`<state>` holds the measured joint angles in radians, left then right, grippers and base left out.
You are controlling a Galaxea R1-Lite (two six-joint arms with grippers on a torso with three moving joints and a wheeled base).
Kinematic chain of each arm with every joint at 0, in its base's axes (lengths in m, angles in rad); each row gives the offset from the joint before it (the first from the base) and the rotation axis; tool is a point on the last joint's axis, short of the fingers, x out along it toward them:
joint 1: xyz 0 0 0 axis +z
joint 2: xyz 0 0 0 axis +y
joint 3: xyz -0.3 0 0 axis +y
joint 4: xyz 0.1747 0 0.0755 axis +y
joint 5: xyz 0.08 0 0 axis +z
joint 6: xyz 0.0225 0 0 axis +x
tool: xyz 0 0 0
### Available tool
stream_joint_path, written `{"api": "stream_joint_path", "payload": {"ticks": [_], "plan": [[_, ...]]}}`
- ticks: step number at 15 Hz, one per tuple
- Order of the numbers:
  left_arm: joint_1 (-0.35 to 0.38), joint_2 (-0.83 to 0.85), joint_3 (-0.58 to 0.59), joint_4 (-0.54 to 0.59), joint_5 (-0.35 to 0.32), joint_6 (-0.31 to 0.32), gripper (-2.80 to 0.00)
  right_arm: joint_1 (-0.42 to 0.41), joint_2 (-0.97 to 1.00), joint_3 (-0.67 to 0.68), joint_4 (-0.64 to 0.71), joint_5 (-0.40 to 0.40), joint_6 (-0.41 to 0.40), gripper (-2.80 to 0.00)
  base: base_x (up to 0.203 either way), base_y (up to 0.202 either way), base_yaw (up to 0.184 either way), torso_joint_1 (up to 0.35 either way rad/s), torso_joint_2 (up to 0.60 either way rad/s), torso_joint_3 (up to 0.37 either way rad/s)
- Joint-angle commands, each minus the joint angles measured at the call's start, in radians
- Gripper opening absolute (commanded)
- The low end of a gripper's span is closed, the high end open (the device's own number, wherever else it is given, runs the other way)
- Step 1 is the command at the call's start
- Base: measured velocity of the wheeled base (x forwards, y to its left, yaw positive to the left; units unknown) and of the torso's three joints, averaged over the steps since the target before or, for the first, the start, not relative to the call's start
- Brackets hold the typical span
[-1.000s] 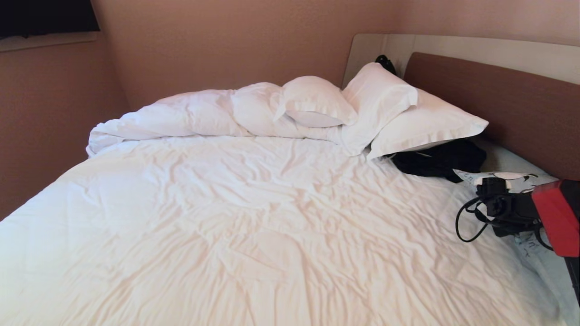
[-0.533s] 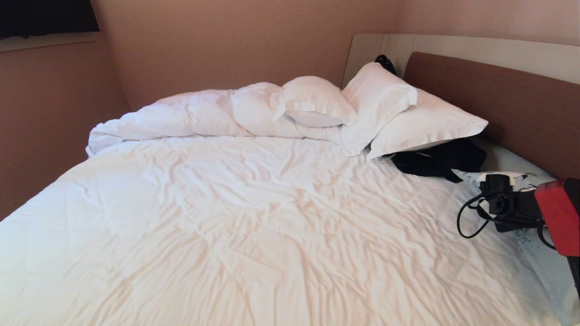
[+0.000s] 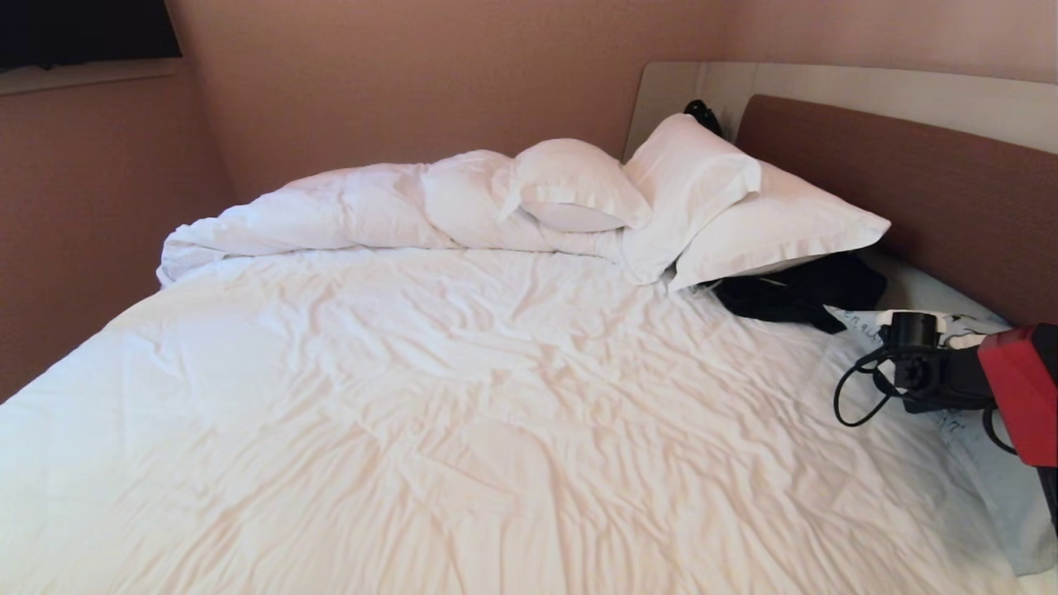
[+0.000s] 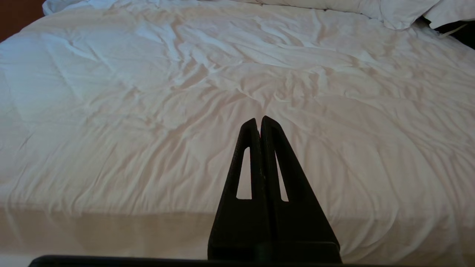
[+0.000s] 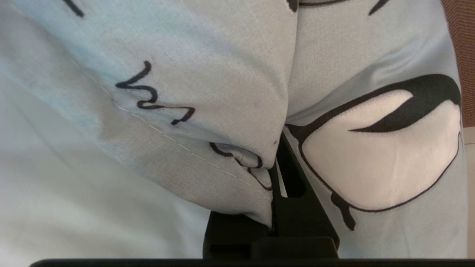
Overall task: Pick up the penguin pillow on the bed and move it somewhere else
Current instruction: Pick up the pillow
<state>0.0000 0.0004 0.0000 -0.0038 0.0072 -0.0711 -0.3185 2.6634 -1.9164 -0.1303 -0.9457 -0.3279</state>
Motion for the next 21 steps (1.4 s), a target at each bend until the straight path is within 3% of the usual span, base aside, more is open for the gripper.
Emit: {"api": "stream_joint_path", "payload": {"ticks": [1,10,15,18,21], "plan": [[0.0,0.0,0.002,-0.001,0.0,-0.001,-2.8,0.007,-0.01,0.013,-0.051,-0.002,-0.002,-2.8,0.0,0.0,0.0,0.0,0.0,0.0],[0.0,0.0,0.002,-0.001,0.001,-0.001,-2.8,0.052,-0.113,0.218,-0.149,0.166,-0.023,-2.8,0.0,0.0,0.0,0.0,0.0,0.0],[0.0,0.0,0.002,-0.001,0.0,-0.001,-2.8,0.05,-0.131,0.337,-0.347,0.243,-0.162,-2.8,0.0,0.0,0.0,0.0,0.0,0.0],[0.0,0.0,0.002,-0.001,0.0,-0.001,-2.8,0.046,-0.136,0.421,-0.556,0.288,-0.295,-2.8,0.0,0.0,0.0,0.0,0.0,0.0],[0.0,0.0,0.002,-0.001,0.0,-0.001,-2.8,0.044,-0.136,0.441,-0.592,0.314,-0.322,-2.8,0.0,0.0,0.0,0.0,0.0,0.0]]}}
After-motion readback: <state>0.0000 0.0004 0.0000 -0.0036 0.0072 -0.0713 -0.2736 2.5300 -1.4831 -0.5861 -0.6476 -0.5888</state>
